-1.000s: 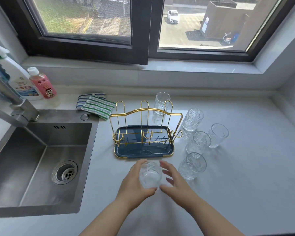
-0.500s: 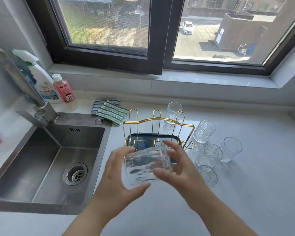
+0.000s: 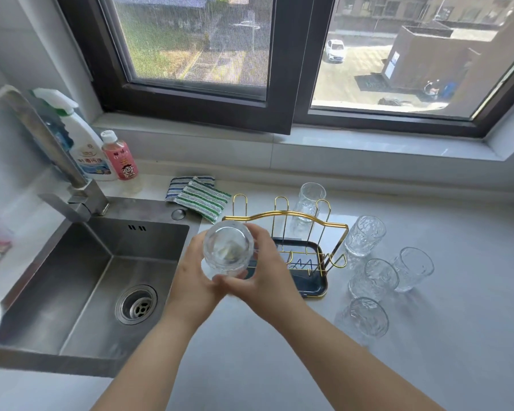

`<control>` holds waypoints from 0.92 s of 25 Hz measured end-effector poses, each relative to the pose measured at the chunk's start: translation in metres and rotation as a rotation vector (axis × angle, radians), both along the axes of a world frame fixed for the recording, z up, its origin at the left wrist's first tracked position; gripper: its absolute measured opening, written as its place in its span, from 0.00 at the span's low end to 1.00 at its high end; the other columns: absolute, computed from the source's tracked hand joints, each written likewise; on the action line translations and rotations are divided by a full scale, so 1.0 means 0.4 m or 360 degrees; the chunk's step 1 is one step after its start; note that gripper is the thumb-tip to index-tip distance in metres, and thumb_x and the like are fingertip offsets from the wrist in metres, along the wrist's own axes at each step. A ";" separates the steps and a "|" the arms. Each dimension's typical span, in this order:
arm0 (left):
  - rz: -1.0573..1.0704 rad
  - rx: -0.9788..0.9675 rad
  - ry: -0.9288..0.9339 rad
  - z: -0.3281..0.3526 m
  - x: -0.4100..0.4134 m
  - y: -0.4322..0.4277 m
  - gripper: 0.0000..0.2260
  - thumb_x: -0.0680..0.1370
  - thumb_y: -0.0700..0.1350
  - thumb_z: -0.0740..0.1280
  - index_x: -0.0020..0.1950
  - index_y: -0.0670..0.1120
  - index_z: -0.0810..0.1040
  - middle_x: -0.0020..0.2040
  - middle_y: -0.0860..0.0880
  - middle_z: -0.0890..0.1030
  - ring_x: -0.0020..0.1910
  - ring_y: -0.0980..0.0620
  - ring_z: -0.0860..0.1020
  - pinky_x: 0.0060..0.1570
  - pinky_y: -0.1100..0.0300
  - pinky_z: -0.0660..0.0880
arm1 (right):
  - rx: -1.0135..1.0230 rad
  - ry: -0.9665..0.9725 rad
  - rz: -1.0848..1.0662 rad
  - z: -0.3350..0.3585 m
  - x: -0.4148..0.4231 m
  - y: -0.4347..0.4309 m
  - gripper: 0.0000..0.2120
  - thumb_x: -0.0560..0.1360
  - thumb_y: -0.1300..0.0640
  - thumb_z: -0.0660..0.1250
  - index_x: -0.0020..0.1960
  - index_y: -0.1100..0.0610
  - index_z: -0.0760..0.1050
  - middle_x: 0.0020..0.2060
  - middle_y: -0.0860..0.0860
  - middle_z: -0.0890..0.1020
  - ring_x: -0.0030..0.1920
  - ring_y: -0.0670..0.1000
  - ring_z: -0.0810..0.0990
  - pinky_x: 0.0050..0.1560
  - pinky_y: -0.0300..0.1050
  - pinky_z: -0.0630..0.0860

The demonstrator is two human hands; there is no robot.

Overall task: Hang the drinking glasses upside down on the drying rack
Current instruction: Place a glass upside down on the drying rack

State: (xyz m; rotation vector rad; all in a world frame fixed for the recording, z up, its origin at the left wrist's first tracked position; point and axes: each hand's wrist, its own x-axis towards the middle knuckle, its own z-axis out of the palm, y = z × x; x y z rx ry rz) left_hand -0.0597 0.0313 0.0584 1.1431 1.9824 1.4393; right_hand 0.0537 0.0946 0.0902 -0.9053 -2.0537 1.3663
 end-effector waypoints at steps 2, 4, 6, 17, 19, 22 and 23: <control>0.0044 -0.0031 -0.0138 -0.032 -0.005 0.013 0.30 0.58 0.53 0.78 0.54 0.66 0.69 0.47 0.65 0.79 0.48 0.65 0.77 0.42 0.74 0.72 | -0.0059 0.0008 -0.0029 -0.034 -0.016 0.007 0.35 0.63 0.58 0.76 0.64 0.46 0.64 0.58 0.43 0.73 0.58 0.44 0.72 0.59 0.38 0.71; 0.0093 -0.0065 -0.0247 -0.066 -0.011 0.025 0.32 0.55 0.54 0.77 0.57 0.60 0.70 0.49 0.60 0.80 0.49 0.60 0.79 0.47 0.63 0.75 | -0.0120 -0.0008 -0.0068 -0.067 -0.028 0.015 0.36 0.63 0.57 0.76 0.66 0.45 0.63 0.58 0.41 0.72 0.59 0.43 0.71 0.60 0.39 0.71; 0.0089 -0.0105 -0.0311 -0.094 -0.018 0.032 0.31 0.54 0.54 0.77 0.55 0.62 0.71 0.48 0.59 0.81 0.49 0.58 0.79 0.46 0.60 0.76 | -0.0188 -0.0019 -0.0077 -0.096 -0.035 0.022 0.37 0.63 0.56 0.76 0.67 0.45 0.62 0.60 0.42 0.70 0.60 0.42 0.71 0.61 0.39 0.71; -0.0001 -0.0240 -0.0317 -0.129 -0.033 0.049 0.27 0.62 0.43 0.78 0.51 0.67 0.73 0.46 0.69 0.79 0.47 0.73 0.74 0.34 0.81 0.69 | -0.0416 0.0000 -0.0144 -0.157 -0.042 0.044 0.35 0.64 0.59 0.76 0.66 0.44 0.63 0.61 0.43 0.72 0.58 0.38 0.72 0.52 0.25 0.71; -0.0011 -0.0245 -0.0324 -0.127 -0.032 0.052 0.28 0.62 0.42 0.78 0.50 0.69 0.72 0.45 0.66 0.80 0.47 0.73 0.73 0.35 0.81 0.69 | -0.0403 0.0019 -0.0161 -0.158 -0.037 0.046 0.36 0.64 0.59 0.76 0.66 0.45 0.64 0.61 0.44 0.72 0.59 0.39 0.72 0.52 0.24 0.69; -0.0056 -0.0260 -0.0284 -0.127 -0.028 0.049 0.29 0.62 0.44 0.79 0.50 0.72 0.70 0.47 0.69 0.78 0.49 0.75 0.71 0.36 0.82 0.67 | -0.0389 0.0027 -0.0162 -0.164 -0.030 0.044 0.36 0.63 0.59 0.77 0.65 0.45 0.64 0.60 0.42 0.72 0.59 0.35 0.71 0.51 0.22 0.67; -0.0063 -0.0266 -0.0280 -0.130 -0.028 0.047 0.29 0.62 0.44 0.79 0.51 0.71 0.70 0.48 0.68 0.78 0.50 0.74 0.71 0.36 0.82 0.68 | -0.0392 0.0021 -0.0154 -0.167 -0.028 0.042 0.35 0.63 0.59 0.77 0.64 0.44 0.63 0.59 0.41 0.72 0.58 0.34 0.70 0.50 0.22 0.67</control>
